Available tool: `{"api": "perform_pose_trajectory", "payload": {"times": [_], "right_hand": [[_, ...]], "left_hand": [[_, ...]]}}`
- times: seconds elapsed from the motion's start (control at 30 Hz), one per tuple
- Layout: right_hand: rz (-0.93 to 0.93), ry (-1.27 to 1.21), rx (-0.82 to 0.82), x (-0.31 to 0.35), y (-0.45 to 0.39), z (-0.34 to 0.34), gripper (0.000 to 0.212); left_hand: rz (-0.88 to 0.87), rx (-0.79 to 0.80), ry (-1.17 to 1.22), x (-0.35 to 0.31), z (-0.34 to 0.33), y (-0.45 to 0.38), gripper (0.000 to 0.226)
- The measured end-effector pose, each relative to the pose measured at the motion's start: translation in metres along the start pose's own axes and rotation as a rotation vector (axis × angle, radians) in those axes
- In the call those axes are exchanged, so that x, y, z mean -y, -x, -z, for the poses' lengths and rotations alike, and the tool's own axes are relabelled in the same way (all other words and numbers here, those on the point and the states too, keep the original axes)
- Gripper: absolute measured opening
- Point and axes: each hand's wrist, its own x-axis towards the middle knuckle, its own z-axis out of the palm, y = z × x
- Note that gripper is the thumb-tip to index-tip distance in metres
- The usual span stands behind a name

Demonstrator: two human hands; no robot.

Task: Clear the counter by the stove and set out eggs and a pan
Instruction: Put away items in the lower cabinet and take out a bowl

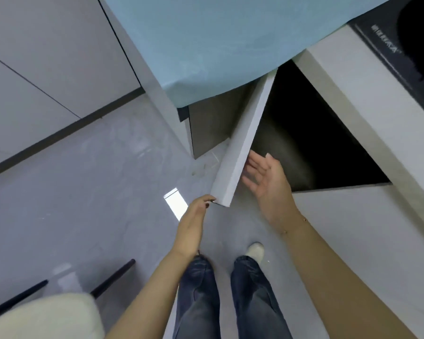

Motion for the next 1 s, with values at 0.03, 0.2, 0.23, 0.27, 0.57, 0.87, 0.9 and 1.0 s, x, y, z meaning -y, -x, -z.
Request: {"api": "perform_pose_trajectory", "payload": {"times": [0.03,0.2,0.23,0.27,0.57,0.87,0.9,1.0], "right_hand": [[-0.005,-0.043,0.022,-0.003,-0.003,-0.012,0.039],[0.014,-0.213,0.102,-0.003,-0.022,-0.067,0.042],[0.023,-0.234,0.110,0.000,-0.024,-0.074,0.044],[0.028,-0.245,0.101,0.002,-0.026,-0.078,0.045],[0.125,0.264,-0.127,-0.007,0.026,-0.042,0.040],[0.269,0.769,-0.340,0.022,0.054,0.103,0.022],[0.286,0.790,-0.341,0.024,0.056,0.111,0.022],[0.319,0.775,-0.378,0.031,0.067,0.140,0.028]], "left_hand": [[0.020,-0.056,0.069,-0.003,0.011,-0.005,0.033],[0.006,-0.203,0.115,-0.025,0.060,-0.033,0.036],[0.015,-0.215,0.133,-0.029,0.065,-0.037,0.034],[0.029,-0.222,0.151,-0.032,0.068,-0.040,0.032],[0.229,0.086,0.166,-0.022,0.013,-0.004,0.035],[0.355,0.539,0.015,-0.052,-0.120,0.016,0.048],[0.357,0.549,0.010,-0.056,-0.132,0.019,0.048],[0.351,0.570,0.031,-0.072,-0.177,0.030,0.047]]}}
